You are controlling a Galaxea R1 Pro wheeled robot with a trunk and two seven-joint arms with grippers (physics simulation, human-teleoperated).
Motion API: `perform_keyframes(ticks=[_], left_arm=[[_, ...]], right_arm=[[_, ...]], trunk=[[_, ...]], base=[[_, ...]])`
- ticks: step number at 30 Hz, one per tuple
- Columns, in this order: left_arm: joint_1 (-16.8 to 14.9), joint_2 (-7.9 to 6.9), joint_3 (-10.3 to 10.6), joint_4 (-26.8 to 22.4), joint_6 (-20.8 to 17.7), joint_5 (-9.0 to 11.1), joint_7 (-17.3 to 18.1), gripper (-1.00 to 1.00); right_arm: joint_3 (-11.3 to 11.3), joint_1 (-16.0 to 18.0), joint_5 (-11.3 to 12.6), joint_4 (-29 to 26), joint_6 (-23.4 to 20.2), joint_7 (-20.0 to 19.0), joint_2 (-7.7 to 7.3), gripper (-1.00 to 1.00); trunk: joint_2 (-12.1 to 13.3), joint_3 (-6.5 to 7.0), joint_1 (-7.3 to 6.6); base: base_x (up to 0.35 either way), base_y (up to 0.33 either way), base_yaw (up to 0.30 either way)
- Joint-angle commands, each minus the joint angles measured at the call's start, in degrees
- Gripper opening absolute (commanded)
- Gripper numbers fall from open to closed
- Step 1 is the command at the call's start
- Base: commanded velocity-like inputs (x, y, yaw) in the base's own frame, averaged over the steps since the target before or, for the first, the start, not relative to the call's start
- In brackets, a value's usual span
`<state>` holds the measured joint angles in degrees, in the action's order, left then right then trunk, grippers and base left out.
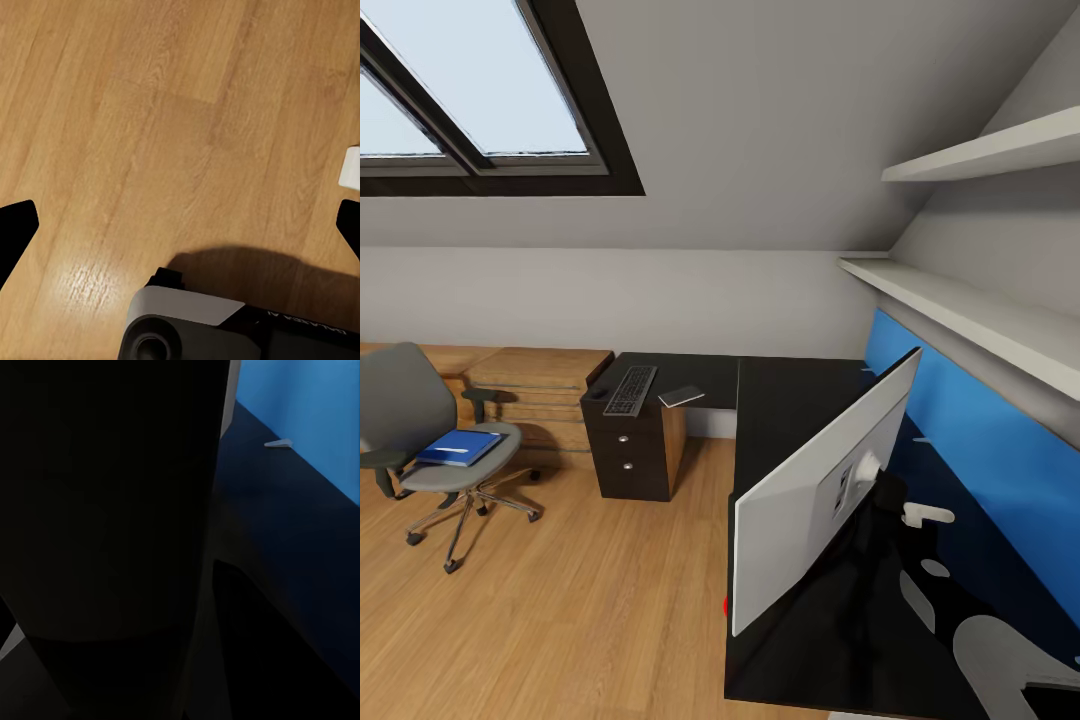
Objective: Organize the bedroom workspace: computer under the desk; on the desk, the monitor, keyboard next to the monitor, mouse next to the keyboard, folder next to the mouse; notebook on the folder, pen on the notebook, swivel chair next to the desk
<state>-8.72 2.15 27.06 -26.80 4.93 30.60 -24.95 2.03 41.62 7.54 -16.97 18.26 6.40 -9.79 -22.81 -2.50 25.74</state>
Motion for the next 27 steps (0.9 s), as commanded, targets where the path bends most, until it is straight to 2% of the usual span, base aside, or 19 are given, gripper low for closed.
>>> perform_keyframes(ticks=[1, 3, 6, 8, 9, 11, 12, 14, 15, 16, 17, 18, 19, 20, 21, 22, 24, 26, 27], left_arm=[[-0.1, -0.07, 0.4, 0.0, 0.3, 0.6, -0.4, 1.00], [-0.1, -0.56, 0.1, -0.7, 0.3, 0.8, -0.4, 1.00], [-0.1, -2.04, -0.2, -4.9, 0.3, 0.9, -0.4, 1.00], [-0.1, -4.83, -1.3, -12.1, -0.3, 1.2, -0.3, 1.00], [-0.1, -5.60, -1.8, -14.1, -0.6, 1.4, -0.3, 1.00], [-0.1, -7.92, -3.7, -21.8, -4.1, 2.5, -0.4, 1.00], [-0.1, -8.28, -4.2, -23.6, -5.7, 2.7, -0.4, 1.00], [-0.1, -9.25, -6.2, -30.9, -13.8, 3.4, -0.5, 1.00], [-0.1, -9.40, -7.1, -32.6, -16.0, 3.5, -0.5, 1.00], [-0.1, -9.54, -9.3, -36.1, -20.2, 3.6, -0.6, 1.00], [-0.1, -9.52, -13.3, -41.4, -25.8, 3.8, -0.6, 1.00], [-0.1, -9.49, -15.6, -44.7, -28.7, 3.8, -0.6, 1.00], [-0.1, -9.48, -17.2, -48.0, -31.2, 3.9, -0.6, 1.00], [-0.1, -9.49, -17.8, -49.6, -32.4, 3.9, -0.5, 1.00], [-0.1, -9.55, -19.6, -53.9, -35.2, 4.0, -0.6, 1.00], [-0.1, -9.55, -20.9, -55.8, -36.3, 4.0, -0.6, 1.00], [-0.1, -9.49, -22.7, -56.7, -37.2, 4.1, -0.6, 1.00], [-0.1, -9.40, -23.6, -54.8, -37.7, 3.9, -0.6, 1.00], [-0.1, -9.40, -24.1, -51.8, -37.8, 3.7, -0.5, 1.00]], right_arm=[[-0.4, 0.0, 1.4, 0.2, 0.4, 0.1, -0.05, -1.00], [-0.4, 0.0, 1.4, 0.2, 0.4, 0.1, 0.08, -1.00], [-0.4, 0.0, 1.4, 0.2, 0.4, 0.2, 0.15, -1.00], [-0.4, 0.0, 1.4, 0.2, 0.4, 0.1, 0.16, -1.00], [-0.4, 0.0, 1.4, 0.2, 0.4, 0.2, 0.15, -1.00], [-0.4, 0.0, 1.4, 0.2, 0.4, 0.1, 0.12, -1.00], [-0.4, 0.0, 1.4, 0.2, 0.4, 0.1, 0.10, -1.00], [-0.3, 0.0, 1.5, 0.2, 0.4, 0.1, 0.02, -1.00], [-0.3, 0.0, 1.5, 0.2, 0.4, 0.1, 0.01, -1.00], [-0.3, 0.0, 1.5, 0.2, 0.4, 0.1, -0.01, -1.00], [-0.3, 0.0, 1.5, 0.2, 0.4, 0.1, -0.03, -1.00], [-0.3, 0.0, 1.5, 0.2, 0.4, 0.1, -0.04, -1.00], [-0.3, 0.0, 1.4, 0.2, 0.4, 0.1, -0.04, -1.00], [-0.3, 0.0, 1.4, 0.2, 0.4, 0.1, -0.04, -1.00], [-0.3, 0.0, 1.4, 0.2, 0.4, 0.1, -0.05, -1.00], [-0.4, 0.0, 1.4, 0.2, 0.4, 0.1, -0.05, -1.00], [-0.3, 0.0, 1.4, 0.2, 0.4, 0.1, -0.08, -1.00], [-0.3, 0.0, 1.5, 0.2, 0.4, 0.2, -0.11, -1.00], [-0.3, 0.0, 1.5, 0.2, 0.4, 0.2, -0.15, -1.00]], trunk=[[-0.1, -0.14, 0.04], [-0.1, -0.14, 0.04], [-0.1, -0.14, 0.04], [-0.1, -0.14, 0.04], [-0.1, -0.14, 0.04], [-0.1, -0.14, 0.04], [-0.1, -0.14, 0.04], [-0.1, -0.14, 0.04], [-0.1, -0.14, 0.04], [-0.1, -0.14, 0.04], [-0.1, -0.14, 0.04], [-0.1, -0.14, 0.04], [-0.1, -0.14, 0.04], [-0.1, -0.14, 0.04], [-0.1, -0.14, 0.04], [-0.1, -0.14, 0.04], [-0.1, -0.14, 0.04], [-0.1, -0.14, 0.04], [-0.1, -0.14, 0.04]], base=[[0.000, 0.000, 0.000], [0.000, 0.000, 0.000], [0.000, 0.000, 0.000], [0.000, 0.000, 0.000], [0.000, 0.000, 0.000], [0.000, 0.000, 0.000], [0.000, 0.000, 0.000], [0.000, 0.000, 0.000], [0.000, 0.000, 0.000], [0.000, 0.000, 0.000], [0.000, 0.000, 0.000], [0.000, 0.000, 0.000], [0.000, 0.000, 0.000], [0.000, 0.000, 0.000], [0.000, 0.000, 0.000], [0.000, 0.000, 0.000], [0.000, 0.000, 0.000], [0.000, 0.000, 0.000], [0.000, 0.000, 0.000]])
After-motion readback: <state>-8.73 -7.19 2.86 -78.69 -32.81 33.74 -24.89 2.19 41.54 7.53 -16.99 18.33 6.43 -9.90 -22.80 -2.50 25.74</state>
